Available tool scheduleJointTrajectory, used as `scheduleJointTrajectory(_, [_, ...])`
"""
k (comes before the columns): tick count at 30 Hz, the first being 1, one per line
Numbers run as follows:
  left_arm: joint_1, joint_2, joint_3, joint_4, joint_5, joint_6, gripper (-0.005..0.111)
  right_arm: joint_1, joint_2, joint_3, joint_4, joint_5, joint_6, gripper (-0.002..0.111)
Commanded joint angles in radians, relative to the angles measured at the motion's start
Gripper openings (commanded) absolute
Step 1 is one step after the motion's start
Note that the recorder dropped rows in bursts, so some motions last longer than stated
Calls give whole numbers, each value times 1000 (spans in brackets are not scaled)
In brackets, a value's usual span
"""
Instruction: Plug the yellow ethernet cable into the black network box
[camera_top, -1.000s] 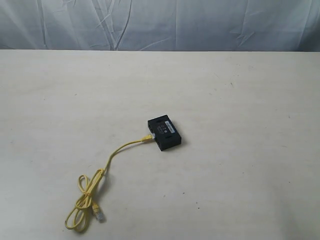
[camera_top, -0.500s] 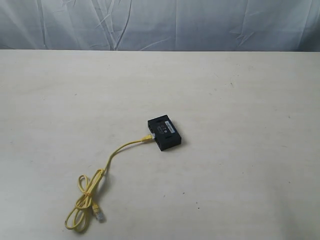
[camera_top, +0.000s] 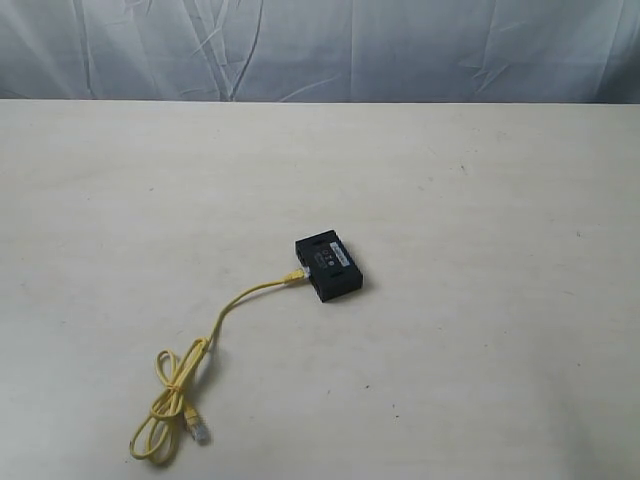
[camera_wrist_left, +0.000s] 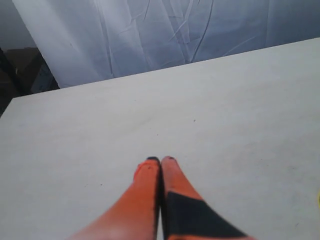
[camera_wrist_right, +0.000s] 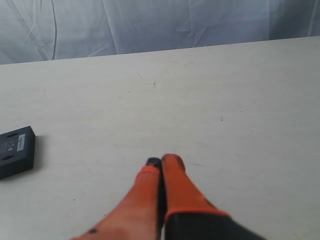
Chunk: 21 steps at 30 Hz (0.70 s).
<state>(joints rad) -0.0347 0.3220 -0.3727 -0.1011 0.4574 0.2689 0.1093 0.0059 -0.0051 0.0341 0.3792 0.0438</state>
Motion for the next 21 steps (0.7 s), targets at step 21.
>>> scheduleJointTrajectory(21, [3, -322, 373, 87, -173, -260, 0, 2, -6, 5, 1, -13, 0, -1])
